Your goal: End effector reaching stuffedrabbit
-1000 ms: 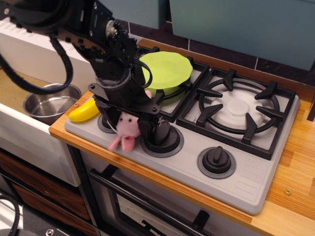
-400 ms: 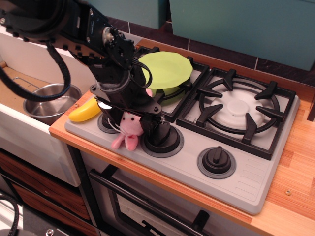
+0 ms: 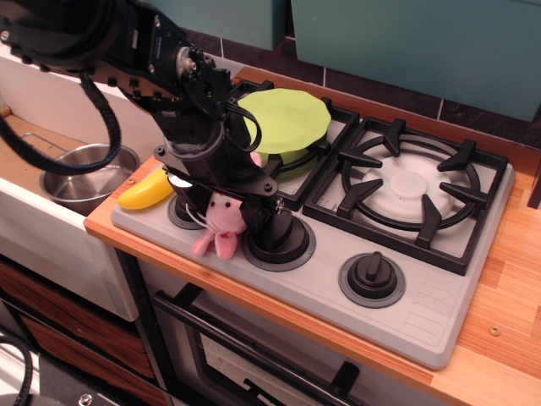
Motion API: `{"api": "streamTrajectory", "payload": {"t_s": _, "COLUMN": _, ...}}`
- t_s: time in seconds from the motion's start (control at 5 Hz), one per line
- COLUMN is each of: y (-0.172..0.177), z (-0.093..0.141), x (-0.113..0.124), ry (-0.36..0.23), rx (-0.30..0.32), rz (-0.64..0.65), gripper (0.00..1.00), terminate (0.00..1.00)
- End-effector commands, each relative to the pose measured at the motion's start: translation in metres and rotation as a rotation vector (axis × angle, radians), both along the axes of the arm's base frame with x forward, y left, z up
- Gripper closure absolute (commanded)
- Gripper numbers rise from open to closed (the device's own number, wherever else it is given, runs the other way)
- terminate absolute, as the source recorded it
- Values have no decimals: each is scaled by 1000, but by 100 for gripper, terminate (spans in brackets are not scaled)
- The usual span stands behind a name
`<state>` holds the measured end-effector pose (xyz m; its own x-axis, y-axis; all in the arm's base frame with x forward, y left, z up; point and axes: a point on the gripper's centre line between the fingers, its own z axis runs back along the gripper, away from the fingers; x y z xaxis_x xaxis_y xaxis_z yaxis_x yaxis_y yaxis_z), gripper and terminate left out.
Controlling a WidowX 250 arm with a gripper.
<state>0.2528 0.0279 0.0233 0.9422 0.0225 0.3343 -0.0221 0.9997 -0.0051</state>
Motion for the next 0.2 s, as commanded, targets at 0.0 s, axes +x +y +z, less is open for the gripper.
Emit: {"api": "streamTrajectory", "payload": {"t_s": 0.0, "y": -4, "z": -15, "x": -7, "ry": 50, "rx": -9, "rz": 0, "gripper": 0, "terminate": 100}}
